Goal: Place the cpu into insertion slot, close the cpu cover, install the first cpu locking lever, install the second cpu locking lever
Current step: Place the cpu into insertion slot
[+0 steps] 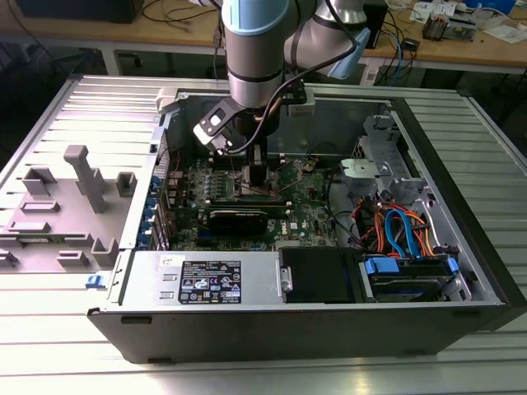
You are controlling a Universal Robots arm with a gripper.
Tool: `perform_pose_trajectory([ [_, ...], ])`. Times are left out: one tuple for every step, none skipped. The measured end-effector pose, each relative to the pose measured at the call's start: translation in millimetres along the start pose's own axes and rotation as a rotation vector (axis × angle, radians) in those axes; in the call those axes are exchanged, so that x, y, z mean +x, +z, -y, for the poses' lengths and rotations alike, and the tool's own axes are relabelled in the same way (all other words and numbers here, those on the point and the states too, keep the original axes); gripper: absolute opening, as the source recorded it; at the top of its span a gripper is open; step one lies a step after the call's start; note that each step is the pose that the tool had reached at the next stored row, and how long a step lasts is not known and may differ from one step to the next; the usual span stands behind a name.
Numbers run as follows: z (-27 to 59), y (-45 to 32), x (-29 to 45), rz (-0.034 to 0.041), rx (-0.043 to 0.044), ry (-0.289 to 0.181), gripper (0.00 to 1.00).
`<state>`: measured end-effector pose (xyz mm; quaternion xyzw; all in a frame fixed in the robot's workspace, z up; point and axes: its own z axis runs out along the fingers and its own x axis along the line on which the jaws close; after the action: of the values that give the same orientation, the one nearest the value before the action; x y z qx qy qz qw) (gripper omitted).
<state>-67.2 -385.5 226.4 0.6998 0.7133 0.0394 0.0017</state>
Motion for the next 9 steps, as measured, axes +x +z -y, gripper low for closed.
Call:
perform_pose_trajectory([
  [0.1, 0.7, 0.2, 0.0, 0.0, 0.0, 0.55],
  [0.1, 1.4, 0.6, 0.0001, 0.0001, 0.0, 0.55],
  [0.2, 2.0, 1.0, 0.0002, 0.0002, 0.001, 0.55],
  [0.1, 2.9, 1.2, 0.0001, 0.0, 0.005, 0.55],
  [0.2, 3.5, 1.3, 0.0003, -0.0001, 0.007, 0.55],
  [0.2, 4.6, 1.4, 0.0005, 0.0003, 0.009, 0.55],
  [0.3, 5.7, 1.4, 0.0005, 0.0006, 0.009, 0.55],
  [0.5, 7.7, 1.3, 0.0005, 0.0007, 0.009, 0.55],
  [0.5, 9.2, 1.2, 0.0004, 0.0007, 0.009, 0.55],
])
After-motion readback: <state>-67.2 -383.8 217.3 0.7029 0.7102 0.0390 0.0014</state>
